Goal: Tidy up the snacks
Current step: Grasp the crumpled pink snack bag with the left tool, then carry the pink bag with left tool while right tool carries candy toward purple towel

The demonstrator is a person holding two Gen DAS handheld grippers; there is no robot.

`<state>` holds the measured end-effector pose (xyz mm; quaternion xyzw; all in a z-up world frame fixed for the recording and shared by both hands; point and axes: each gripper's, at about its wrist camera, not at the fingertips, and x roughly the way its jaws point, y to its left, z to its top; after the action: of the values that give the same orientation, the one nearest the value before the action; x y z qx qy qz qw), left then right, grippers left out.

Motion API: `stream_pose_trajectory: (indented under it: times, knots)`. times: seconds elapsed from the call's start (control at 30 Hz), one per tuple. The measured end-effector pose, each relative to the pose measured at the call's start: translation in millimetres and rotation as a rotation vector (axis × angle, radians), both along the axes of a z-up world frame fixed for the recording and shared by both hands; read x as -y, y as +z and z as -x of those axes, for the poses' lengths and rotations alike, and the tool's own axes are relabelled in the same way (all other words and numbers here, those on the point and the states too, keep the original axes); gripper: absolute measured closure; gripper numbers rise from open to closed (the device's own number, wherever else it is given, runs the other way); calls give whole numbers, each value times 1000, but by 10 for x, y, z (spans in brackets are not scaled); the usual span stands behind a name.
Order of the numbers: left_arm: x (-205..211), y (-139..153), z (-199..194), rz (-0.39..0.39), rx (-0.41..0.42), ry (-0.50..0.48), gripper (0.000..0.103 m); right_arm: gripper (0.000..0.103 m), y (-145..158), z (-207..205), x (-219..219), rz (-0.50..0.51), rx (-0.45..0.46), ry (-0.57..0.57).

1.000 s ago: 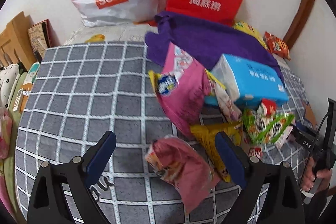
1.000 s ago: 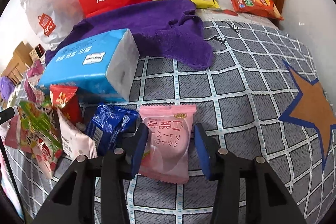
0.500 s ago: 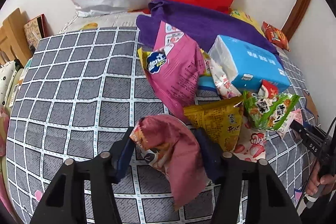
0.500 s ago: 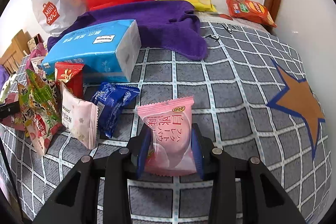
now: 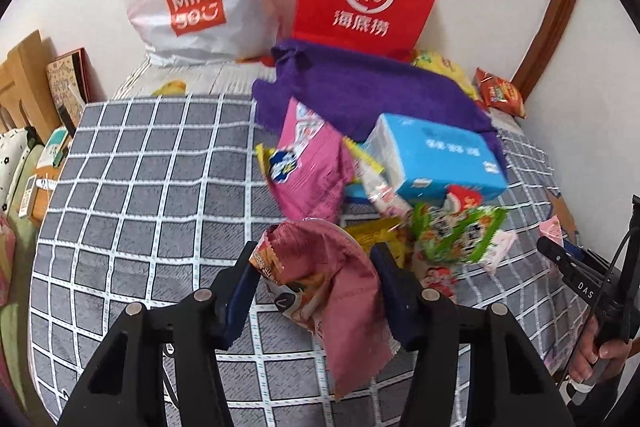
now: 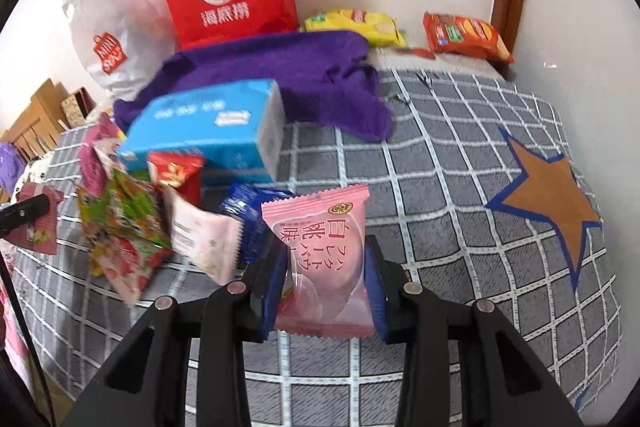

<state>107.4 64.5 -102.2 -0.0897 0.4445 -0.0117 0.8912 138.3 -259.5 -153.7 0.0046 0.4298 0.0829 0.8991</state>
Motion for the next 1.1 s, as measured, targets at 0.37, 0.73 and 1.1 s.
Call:
stream_pose_trajectory:
  times: [0.37,0.73,1.1]
  knots:
    - [423,507,-153,3,72,-92,49,66,621,40,-167,-28,77,1]
    - [668,815,-482,4,120,-150,49,66,1064,-245,-278,-40,126,4]
    - [645,965,-1020,0,144,-156,49,66,1236,-831,-287,-34,148,-15]
